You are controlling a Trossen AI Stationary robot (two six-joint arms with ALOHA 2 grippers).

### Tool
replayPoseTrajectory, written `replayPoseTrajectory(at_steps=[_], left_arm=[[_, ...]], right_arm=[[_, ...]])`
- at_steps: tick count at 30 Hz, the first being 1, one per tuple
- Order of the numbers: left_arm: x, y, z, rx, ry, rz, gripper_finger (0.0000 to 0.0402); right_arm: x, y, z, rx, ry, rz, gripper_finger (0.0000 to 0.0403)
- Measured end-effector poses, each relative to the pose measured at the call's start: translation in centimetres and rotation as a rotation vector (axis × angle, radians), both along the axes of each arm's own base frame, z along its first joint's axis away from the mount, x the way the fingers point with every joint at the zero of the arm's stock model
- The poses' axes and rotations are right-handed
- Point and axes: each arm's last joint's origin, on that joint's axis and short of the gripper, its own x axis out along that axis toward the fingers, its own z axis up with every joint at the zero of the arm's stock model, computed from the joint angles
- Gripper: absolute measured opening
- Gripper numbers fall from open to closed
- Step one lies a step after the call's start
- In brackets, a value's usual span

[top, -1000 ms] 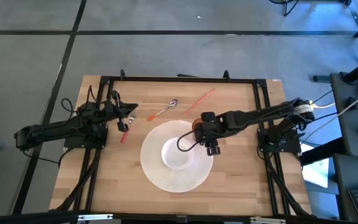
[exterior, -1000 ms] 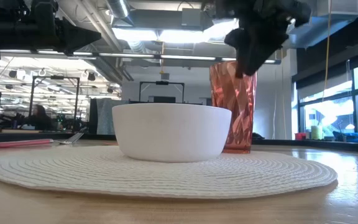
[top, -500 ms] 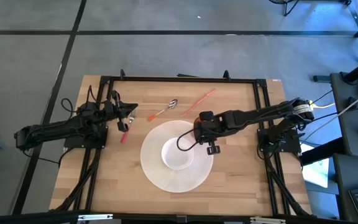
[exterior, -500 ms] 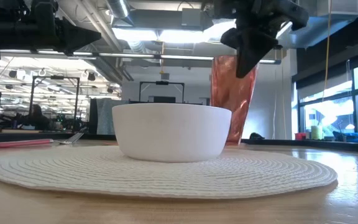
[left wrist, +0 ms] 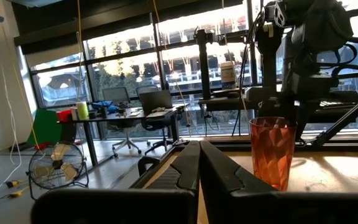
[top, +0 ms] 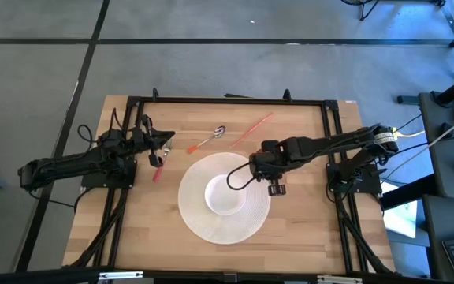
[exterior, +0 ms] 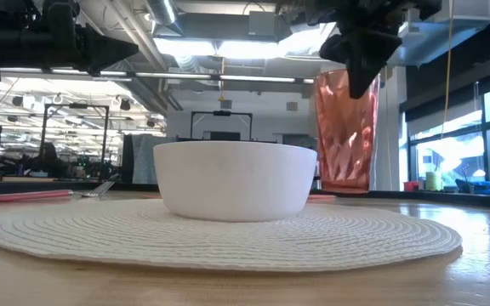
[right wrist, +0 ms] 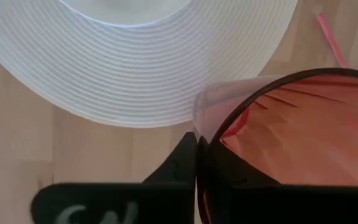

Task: Pick & Place Utensil
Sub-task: Adjust the brown cup on the mat

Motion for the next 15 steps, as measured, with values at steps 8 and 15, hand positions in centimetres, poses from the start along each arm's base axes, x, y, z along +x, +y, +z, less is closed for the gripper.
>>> replayPoseTrajectory(at_steps=[8,15], left_arm=[[0.0,0.0,0.0,0.0,0.001,0.0,0.0005],[0.0,0.0,0.0,0.005,0.007,0.001,0.0001]], right_arm=[[0.0,0.0,-0.1,0.007,-0.001,-0.012,0.0016],[-0.4,0.0,-1.4,0.019,0.044,-0.016,0.001]])
